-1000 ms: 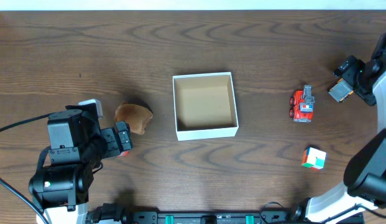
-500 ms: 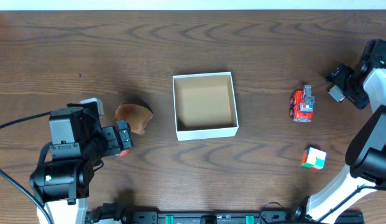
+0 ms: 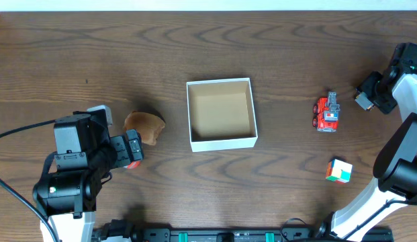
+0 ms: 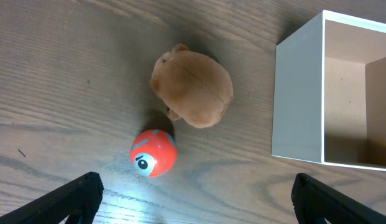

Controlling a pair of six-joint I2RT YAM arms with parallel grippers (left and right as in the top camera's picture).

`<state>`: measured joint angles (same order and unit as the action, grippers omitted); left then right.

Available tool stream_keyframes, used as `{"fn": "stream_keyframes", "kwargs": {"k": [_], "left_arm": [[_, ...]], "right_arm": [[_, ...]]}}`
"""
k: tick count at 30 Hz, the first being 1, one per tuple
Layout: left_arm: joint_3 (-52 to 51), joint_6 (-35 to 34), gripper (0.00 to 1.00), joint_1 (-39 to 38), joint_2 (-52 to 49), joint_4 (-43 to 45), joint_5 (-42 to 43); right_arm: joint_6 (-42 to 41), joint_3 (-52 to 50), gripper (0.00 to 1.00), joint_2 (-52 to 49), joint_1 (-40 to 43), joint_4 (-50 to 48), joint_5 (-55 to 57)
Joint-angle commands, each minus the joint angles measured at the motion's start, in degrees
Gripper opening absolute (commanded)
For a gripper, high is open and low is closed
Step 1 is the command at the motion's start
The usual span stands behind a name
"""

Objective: Pack container
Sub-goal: 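Move the right gripper to the yellow-grey dump truck and grasp it, then carry the dump truck with the right gripper into the white box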

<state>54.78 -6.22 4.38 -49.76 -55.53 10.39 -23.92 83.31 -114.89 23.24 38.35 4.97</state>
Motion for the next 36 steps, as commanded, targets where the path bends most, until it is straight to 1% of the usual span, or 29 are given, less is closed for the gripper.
{"fn": "stream_keyframes", "kwargs": {"k": [1, 4, 7, 13, 15, 18, 22, 23, 26, 30, 33, 36], "left_arm": [[1.0, -0.1, 0.98, -0.2, -0.1, -0.1, 0.6], [1.0, -0.1, 0.98, -0.2, -0.1, -0.1, 0.6], [1.0, -0.1, 0.98, -0.2, -0.1, -0.1, 0.6], [1.0, -0.1, 0.98, -0.2, -0.1, -0.1, 0.6], [1.0, -0.1, 0.98, -0.2, -0.1, -0.1, 0.6], [1.0, -0.1, 0.98, -0.2, -0.1, -0.1, 0.6], [1.0, -0.1, 0.98, -0.2, -0.1, -0.1, 0.5], [1.0, -0.1, 0.98, -0.2, -0.1, -0.1, 0.6], [1.0, -0.1, 0.98, -0.2, -0.1, -0.1, 0.6], [1.0, -0.1, 0.98, -0.2, -0.1, -0.1, 0.6], [1.0, -0.1, 0.98, -0.2, -0.1, -0.1, 0.6], [1.0, -0.1, 0.98, -0.2, -0.1, -0.1, 0.6]], "right_arm": [[-0.2, 1.0, 0.63, -0.6, 0.5, 0.0, 0.9], [-0.2, 1.0, 0.59, -0.6, 0.5, 0.0, 0.8], [-0.2, 1.0, 0.51, -0.6, 0.5, 0.1, 0.8], [-0.2, 1.0, 0.50, -0.6, 0.5, 0.3, 0.8], [0.7, 1.0, 0.43, -0.6, 0.4, 0.4, 0.8], [1.3, 1.0, 0.28, -0.6, 0.2, 0.9, 0.8], [1.4, 1.0, 0.03, 0.1, -0.1, 2.3, 0.5], [1.8, 1.0, 0.01, 0.7, -0.2, 2.7, 0.3], [3.7, 1.0, 0.01, 3.9, -0.9, 3.7, -0.5], [6.5, 1.0, 0.01, 11.5, -3.9, 5.4, -0.7], [9.1, 1.0, 0.01, 18.3, -8.4, 7.5, -1.3], [10.8, 1.0, 0.01, 24.9, -15.4, 9.4, -1.4]]}}
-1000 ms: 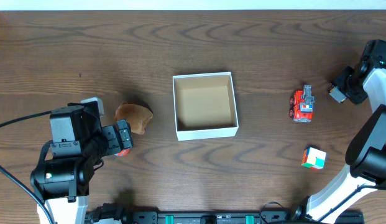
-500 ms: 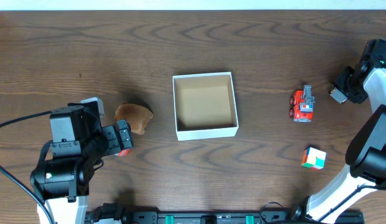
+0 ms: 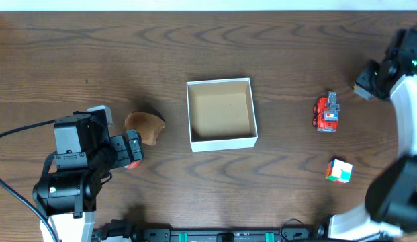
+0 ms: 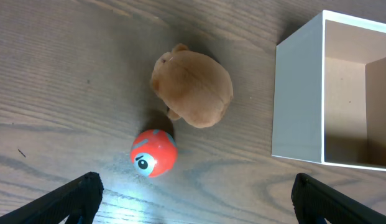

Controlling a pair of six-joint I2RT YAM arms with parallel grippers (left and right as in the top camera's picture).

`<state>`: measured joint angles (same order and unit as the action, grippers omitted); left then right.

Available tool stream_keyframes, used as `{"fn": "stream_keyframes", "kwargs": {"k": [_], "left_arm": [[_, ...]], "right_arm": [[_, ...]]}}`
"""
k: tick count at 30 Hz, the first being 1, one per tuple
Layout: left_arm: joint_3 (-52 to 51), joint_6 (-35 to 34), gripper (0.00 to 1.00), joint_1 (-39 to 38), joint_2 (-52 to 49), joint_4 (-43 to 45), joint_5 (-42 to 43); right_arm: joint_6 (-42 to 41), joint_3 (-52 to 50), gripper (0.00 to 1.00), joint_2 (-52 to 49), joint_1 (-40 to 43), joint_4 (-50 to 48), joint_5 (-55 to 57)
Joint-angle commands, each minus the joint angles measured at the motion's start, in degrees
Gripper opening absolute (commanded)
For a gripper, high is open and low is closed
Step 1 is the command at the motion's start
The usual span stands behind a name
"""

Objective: Pack container
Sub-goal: 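Carry the dump truck with the right gripper into the white box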

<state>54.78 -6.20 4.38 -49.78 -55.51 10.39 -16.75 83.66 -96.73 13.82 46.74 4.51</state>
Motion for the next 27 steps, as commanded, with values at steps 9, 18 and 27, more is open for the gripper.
{"fn": "stream_keyframes", "kwargs": {"k": [9, 18, 27], "left_arm": [[1.0, -0.1, 0.98, -0.2, -0.1, -0.2, 0.6], [1.0, -0.1, 0.98, -0.2, -0.1, -1.0, 0.6], [1.0, -0.1, 0.98, -0.2, -0.1, -1.1, 0.6]], "right_arm": [[-3.2, 0.7, 0.01, 16.4, -35.0, 3.4, 1.9], [-13.6, 0.7, 0.01, 6.9, -51.3, 4.8, 5.6], [-16.5, 0.7, 0.01, -5.9, -51.3, 4.0, 5.6]]}}
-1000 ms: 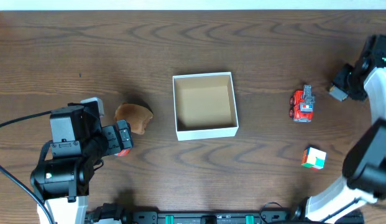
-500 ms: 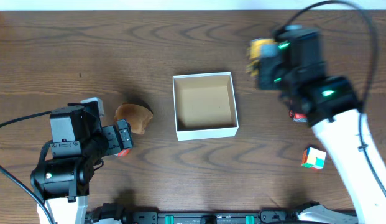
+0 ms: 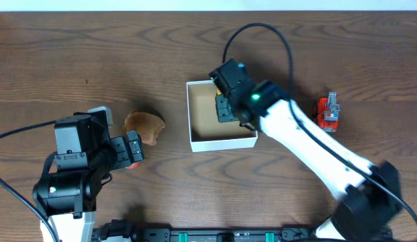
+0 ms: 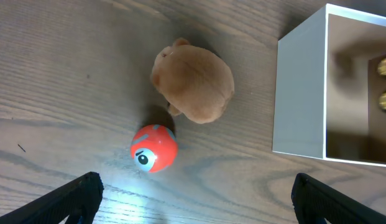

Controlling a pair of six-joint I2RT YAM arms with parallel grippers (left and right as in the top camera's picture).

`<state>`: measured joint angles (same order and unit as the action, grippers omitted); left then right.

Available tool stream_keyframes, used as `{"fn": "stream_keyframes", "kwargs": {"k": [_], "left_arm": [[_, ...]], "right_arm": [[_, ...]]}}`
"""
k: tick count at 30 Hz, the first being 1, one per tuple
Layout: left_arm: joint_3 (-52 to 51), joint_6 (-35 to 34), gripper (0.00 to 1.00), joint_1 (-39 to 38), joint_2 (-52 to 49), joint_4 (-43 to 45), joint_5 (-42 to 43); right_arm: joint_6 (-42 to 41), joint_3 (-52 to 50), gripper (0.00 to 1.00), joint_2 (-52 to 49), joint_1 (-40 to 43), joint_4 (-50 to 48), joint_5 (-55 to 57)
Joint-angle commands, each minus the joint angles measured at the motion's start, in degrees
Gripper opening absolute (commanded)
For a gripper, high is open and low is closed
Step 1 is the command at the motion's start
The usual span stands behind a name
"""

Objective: Pack container
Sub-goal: 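Carry the dump truck with the right gripper into the white box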

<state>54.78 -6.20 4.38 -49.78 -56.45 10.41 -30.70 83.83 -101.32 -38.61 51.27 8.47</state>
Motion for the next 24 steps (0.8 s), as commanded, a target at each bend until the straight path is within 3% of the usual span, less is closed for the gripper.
{"fn": "stream_keyframes", "kwargs": {"k": [1, 18, 22, 24], "left_arm": [[1.0, -0.1, 0.98, -0.2, -0.1, -0.1, 0.5], [1.0, -0.1, 0.98, -0.2, -0.1, -0.5, 0.5], [1.0, -0.1, 0.98, -0.2, -0.1, -0.7, 0.5], [1.0, -0.1, 0.98, -0.2, -0.1, -0.7, 0.5]], "right_arm": [[-2.6, 0.5, 0.01, -2.2, 1.6, -0.7, 1.6], [-4.4, 0.5, 0.05, -9.9, 3.7, -0.8, 0.3], [-4.4, 0.5, 0.26, -10.0, 3.7, -1.2, 0.3], [-4.4, 0.5, 0.47, -10.0, 3.7, -1.4, 0.3]]}}
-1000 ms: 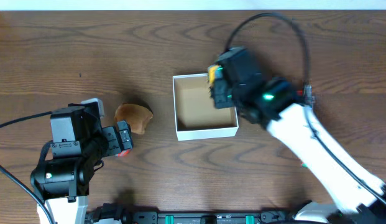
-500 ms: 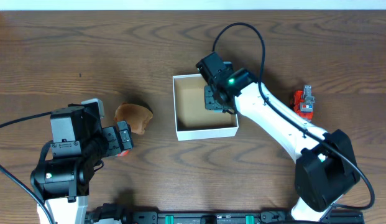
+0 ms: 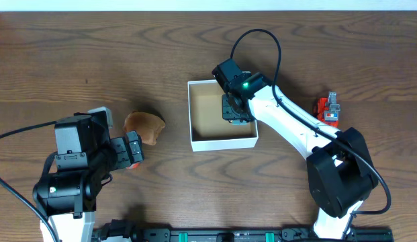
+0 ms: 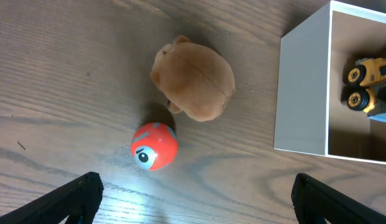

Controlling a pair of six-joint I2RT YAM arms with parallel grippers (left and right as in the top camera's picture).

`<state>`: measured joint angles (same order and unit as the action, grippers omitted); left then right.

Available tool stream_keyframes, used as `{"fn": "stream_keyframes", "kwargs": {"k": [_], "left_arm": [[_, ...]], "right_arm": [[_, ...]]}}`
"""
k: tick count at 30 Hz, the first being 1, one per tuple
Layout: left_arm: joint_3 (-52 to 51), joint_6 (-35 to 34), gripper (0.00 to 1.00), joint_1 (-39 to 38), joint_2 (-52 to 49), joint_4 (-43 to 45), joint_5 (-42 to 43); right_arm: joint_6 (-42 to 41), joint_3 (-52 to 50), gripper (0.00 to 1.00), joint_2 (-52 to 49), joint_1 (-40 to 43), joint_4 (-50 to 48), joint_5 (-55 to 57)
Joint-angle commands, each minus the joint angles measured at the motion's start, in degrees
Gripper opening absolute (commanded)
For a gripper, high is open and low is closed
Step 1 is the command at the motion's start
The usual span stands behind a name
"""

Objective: Pack container
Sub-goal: 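Carry the dump truck with the right gripper into the white box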

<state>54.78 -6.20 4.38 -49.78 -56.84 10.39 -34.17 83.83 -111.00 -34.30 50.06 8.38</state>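
The white open box (image 3: 223, 142) stands mid-table, and its near wall (image 4: 301, 93) shows in the left wrist view. My right gripper (image 3: 236, 107) reaches down inside it. A yellow toy vehicle (image 4: 368, 73) hangs there with its wheels turned sideways, against the dark fingers, apparently held. A brown plush (image 4: 194, 84) and a red ball with an eye (image 4: 154, 145) lie left of the box. My left gripper (image 4: 196, 202) is wide open just short of the ball, with nothing between its fingers (image 4: 78, 196).
A red toy truck (image 3: 327, 111) lies on the table to the right of the box. The right arm stretches from the front right corner across to the box. The left arm's body sits at the front left.
My right gripper has gone lower in the box's right half. The yellow toy, a blur then, now shows sharply inside the box. The left arm, plush and ball are unchanged.
My right gripper was at the far right edge of the table, beyond the red truck, and stayed near there a moment later. It was then over the box, and is now inside it with the yellow toy. The left gripper stayed open by the ball throughout.
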Motion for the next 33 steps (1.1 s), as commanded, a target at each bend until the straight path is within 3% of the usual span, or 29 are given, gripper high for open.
{"fn": "stream_keyframes", "kwargs": {"k": [1, 10, 13, 20, 25, 33], "left_arm": [[1.0, -0.1, 0.98, -0.2, -0.1, -0.3, 0.6], [1.0, -0.1, 0.98, -0.2, -0.1, -0.3, 0.6], [1.0, -0.1, 0.98, -0.2, -0.1, -0.3, 0.6], [1.0, -0.1, 0.98, -0.2, -0.1, -0.4, 0.6], [1.0, -0.1, 0.98, -0.2, -0.1, -0.4, 0.6], [1.0, -0.1, 0.98, -0.2, -0.1, -0.4, 0.6]], "right_arm": [[-0.9, 0.5, 0.47, -0.3, -0.5, -0.2, 0.4], [2.4, 1.0, 0.53, 0.1, -0.5, -2.1, 0.8], [3.6, 1.9, 0.68, 0.3, -0.4, -2.3, 0.9], [4.0, 2.7, 0.77, 0.3, 0.7, -2.3, 0.9], [5.8, 3.8, 0.68, 0.9, 0.8, -2.1, 1.3], [6.6, 6.6, 0.27, 4.0, 0.8, -0.2, 1.2]]}}
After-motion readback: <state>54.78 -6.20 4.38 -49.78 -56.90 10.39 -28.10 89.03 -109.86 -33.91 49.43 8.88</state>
